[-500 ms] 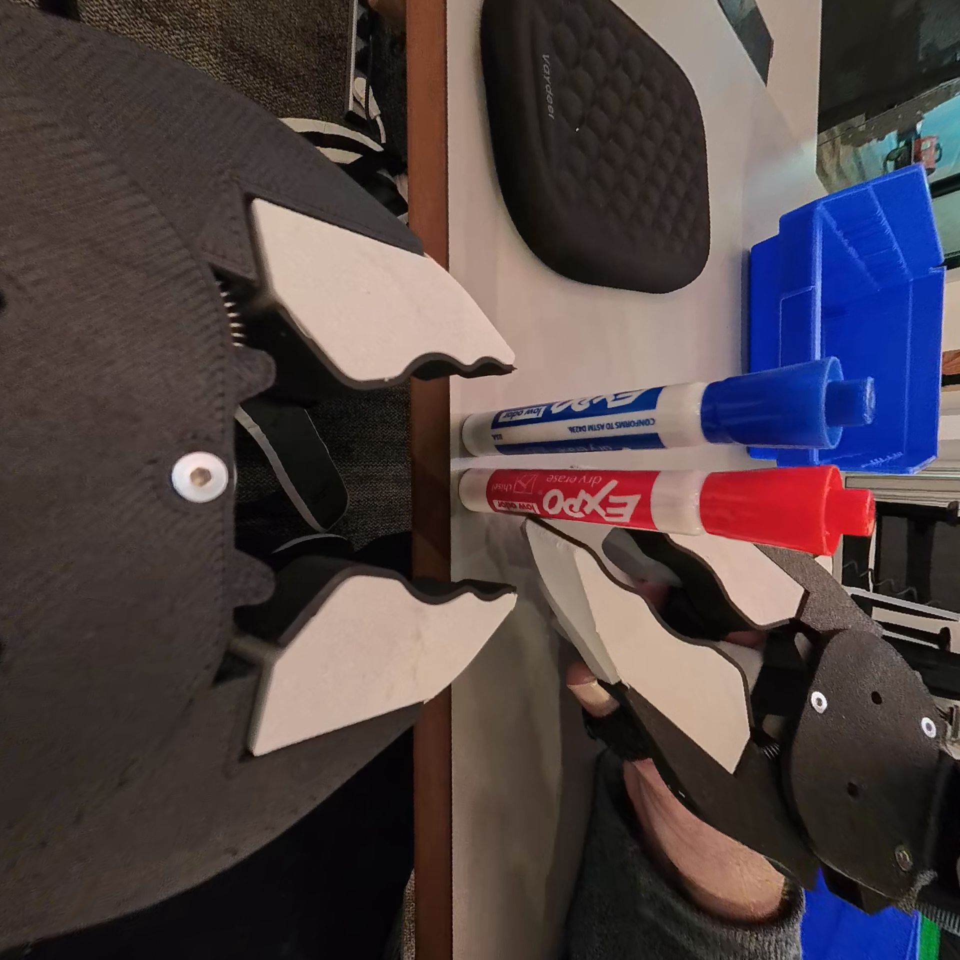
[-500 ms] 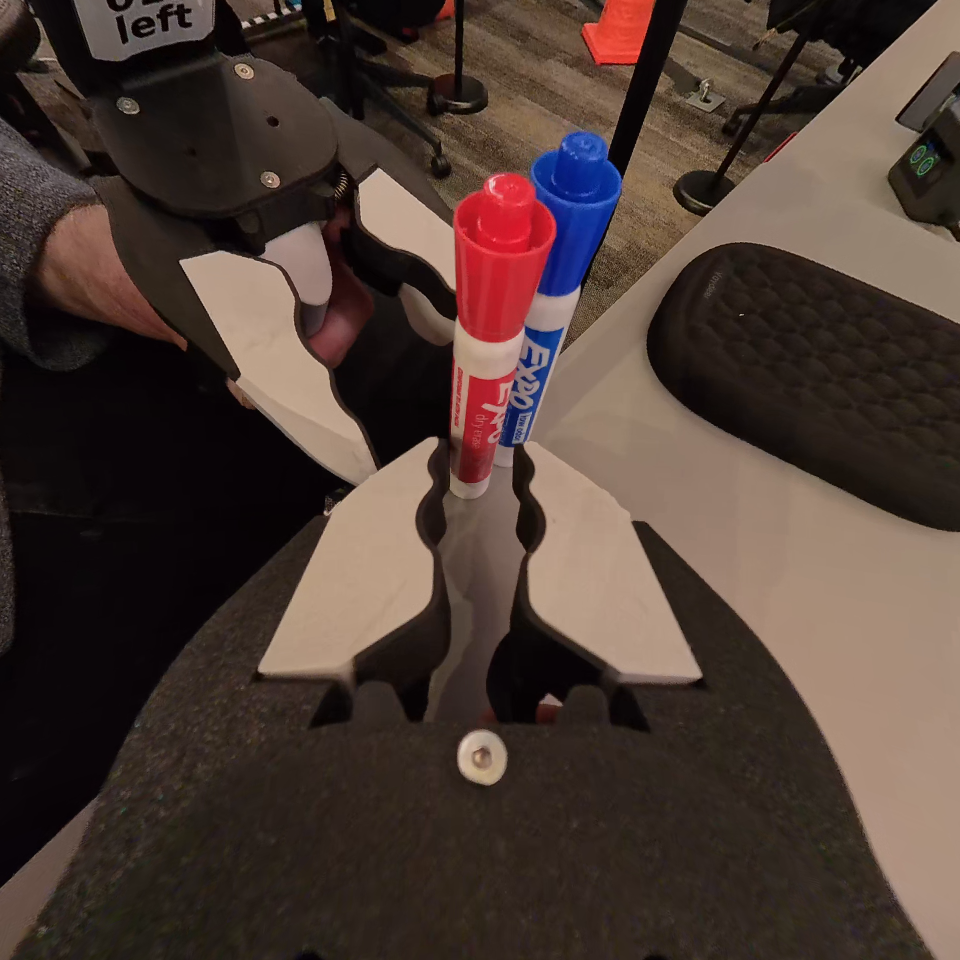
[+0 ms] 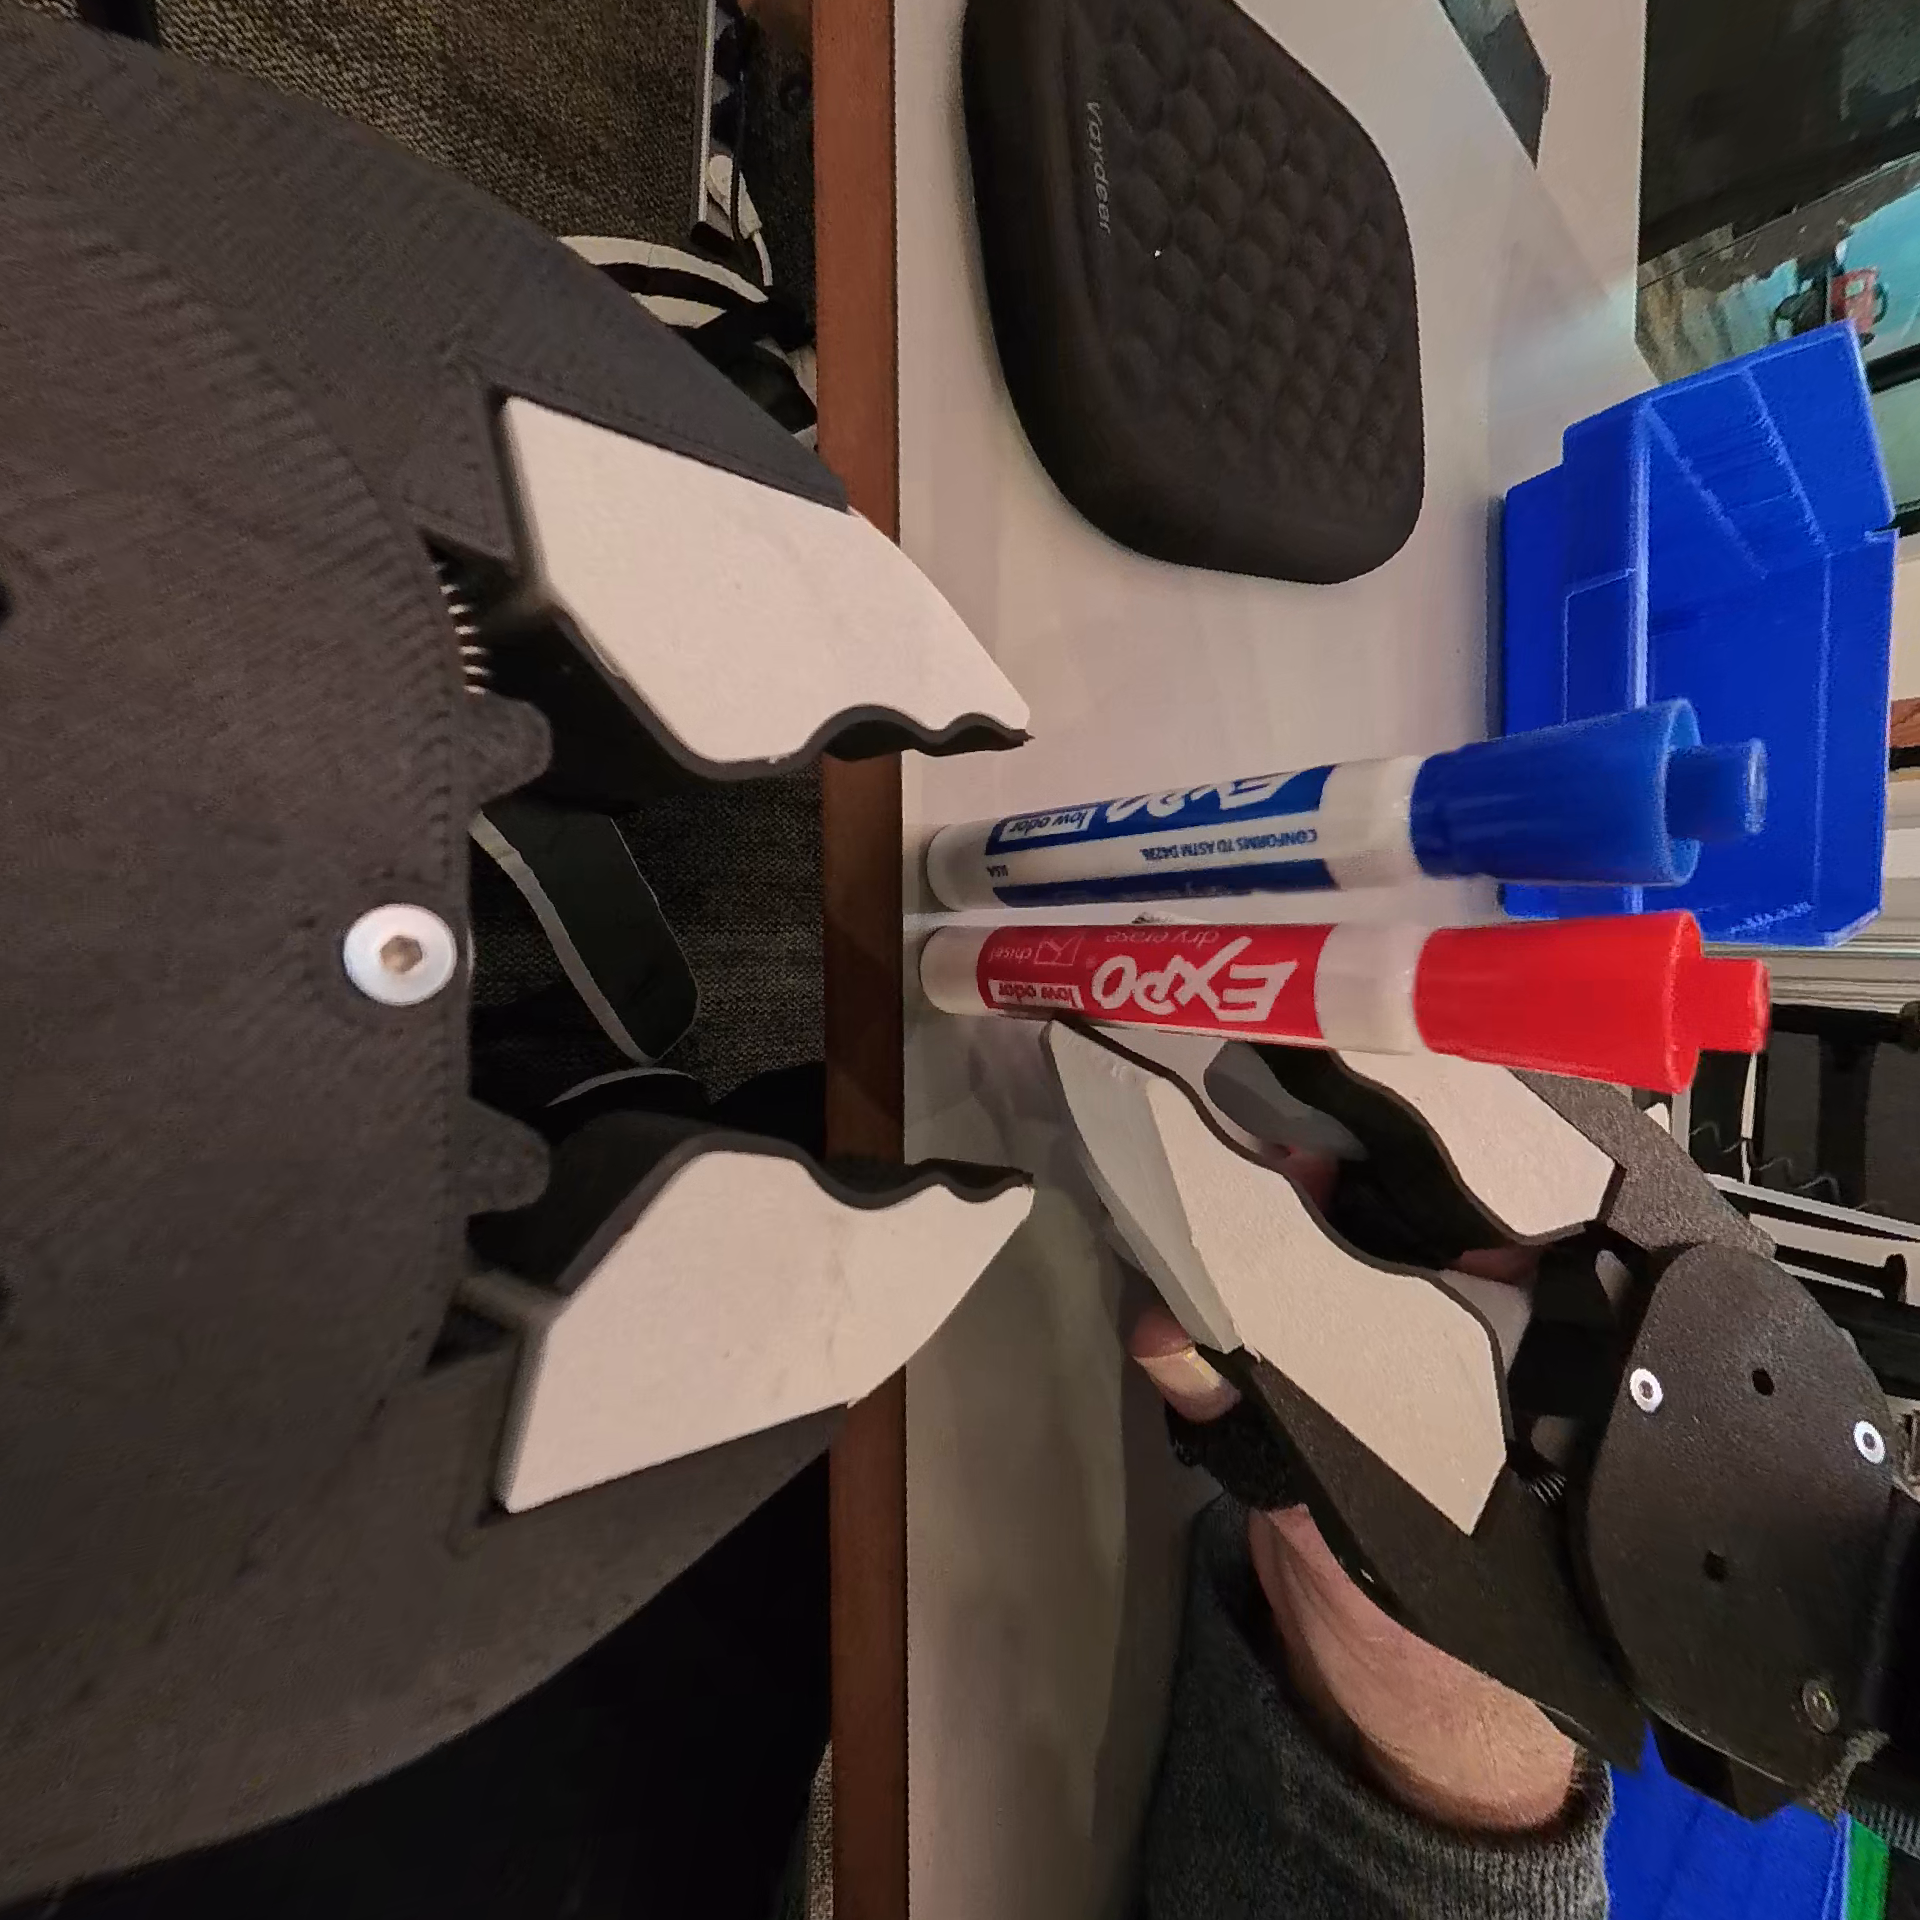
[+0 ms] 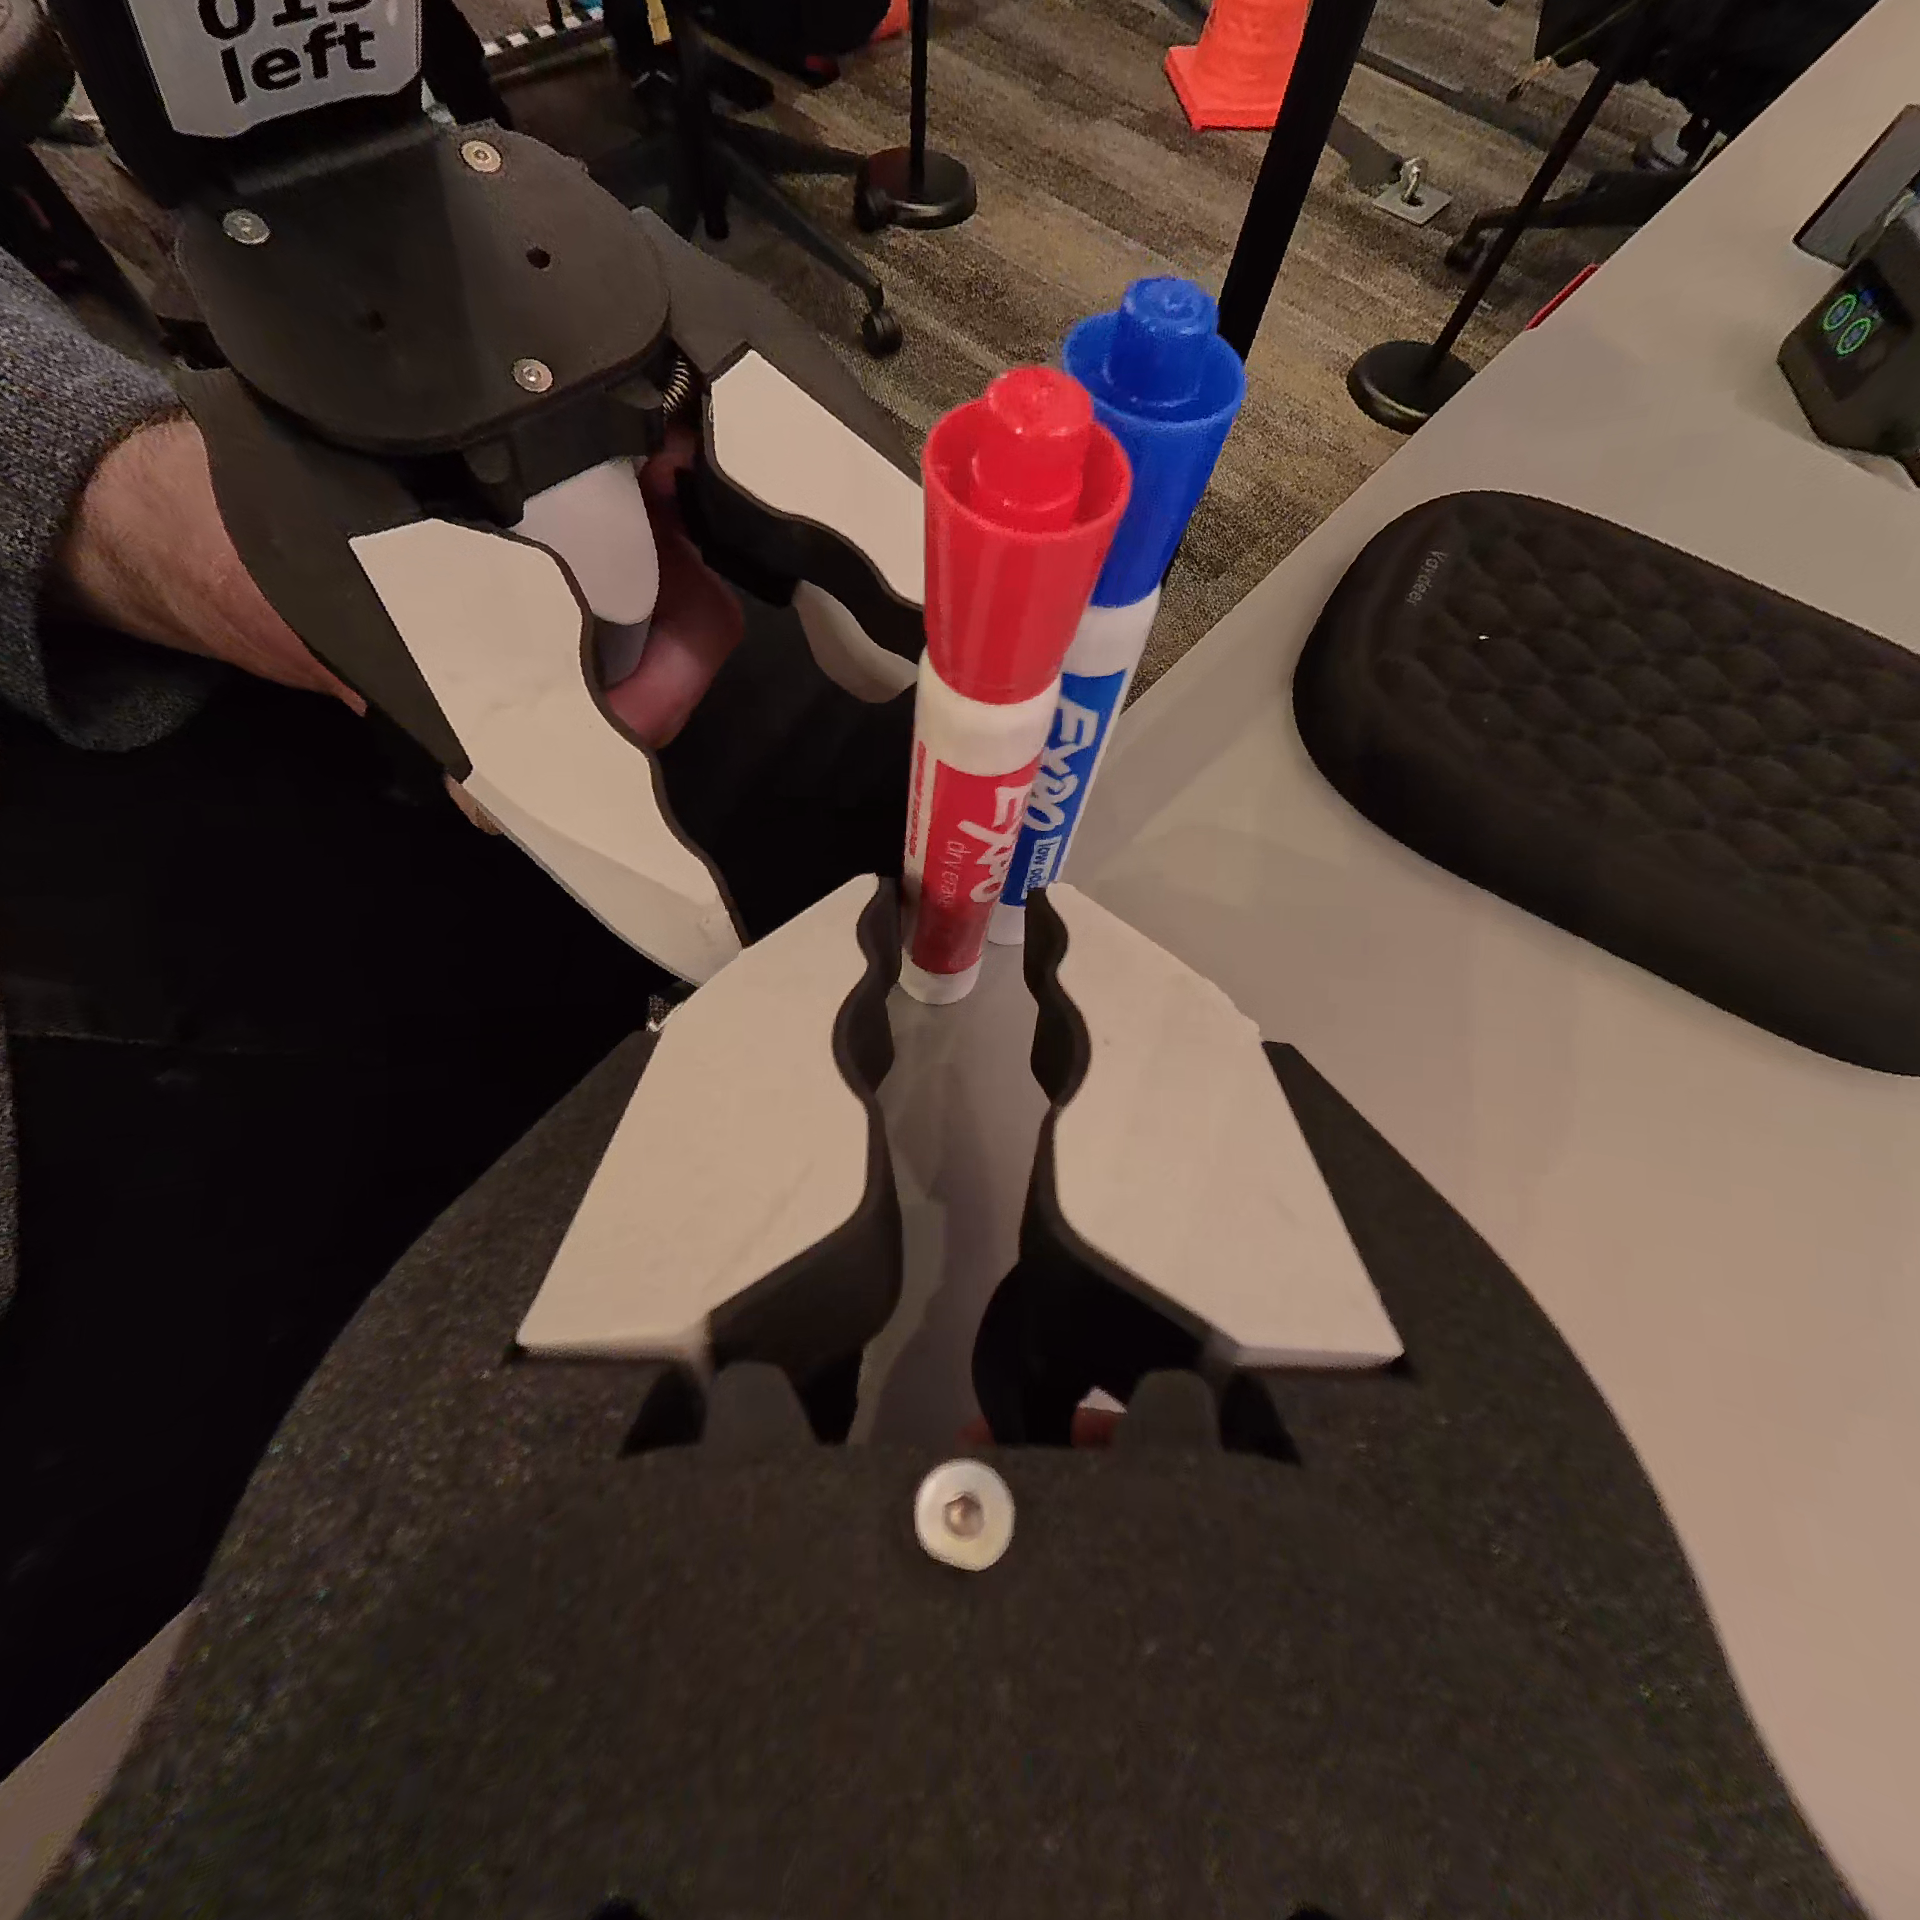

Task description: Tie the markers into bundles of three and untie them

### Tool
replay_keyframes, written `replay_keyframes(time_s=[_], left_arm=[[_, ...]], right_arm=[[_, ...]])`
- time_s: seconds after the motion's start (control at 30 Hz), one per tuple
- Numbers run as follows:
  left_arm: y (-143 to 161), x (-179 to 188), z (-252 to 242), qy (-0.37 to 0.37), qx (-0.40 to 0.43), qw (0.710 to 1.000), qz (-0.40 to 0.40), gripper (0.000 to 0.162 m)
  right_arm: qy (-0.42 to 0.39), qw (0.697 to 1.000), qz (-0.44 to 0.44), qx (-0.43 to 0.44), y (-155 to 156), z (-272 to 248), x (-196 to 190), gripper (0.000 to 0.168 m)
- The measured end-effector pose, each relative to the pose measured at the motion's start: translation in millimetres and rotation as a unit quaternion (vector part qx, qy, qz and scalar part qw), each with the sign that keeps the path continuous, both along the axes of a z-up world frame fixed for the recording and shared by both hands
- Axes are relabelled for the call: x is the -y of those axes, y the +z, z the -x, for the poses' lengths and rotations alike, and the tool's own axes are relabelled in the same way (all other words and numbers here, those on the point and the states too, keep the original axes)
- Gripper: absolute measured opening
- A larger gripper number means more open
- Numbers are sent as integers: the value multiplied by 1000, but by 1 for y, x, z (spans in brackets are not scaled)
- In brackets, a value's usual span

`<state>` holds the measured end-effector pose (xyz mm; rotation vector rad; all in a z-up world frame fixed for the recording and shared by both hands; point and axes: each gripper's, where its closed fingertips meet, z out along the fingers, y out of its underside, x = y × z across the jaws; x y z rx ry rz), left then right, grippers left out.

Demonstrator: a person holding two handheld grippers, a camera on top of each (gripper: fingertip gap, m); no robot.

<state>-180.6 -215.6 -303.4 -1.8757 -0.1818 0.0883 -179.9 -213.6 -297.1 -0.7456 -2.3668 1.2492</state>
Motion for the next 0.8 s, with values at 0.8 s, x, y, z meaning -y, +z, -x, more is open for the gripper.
replay_keyframes(time_s=[0.8], left_arm=[[6,8,5,17,-8,1000,-4,75]], right_arm=[[-49,975,-201,84,-12,-42,-154,26]])
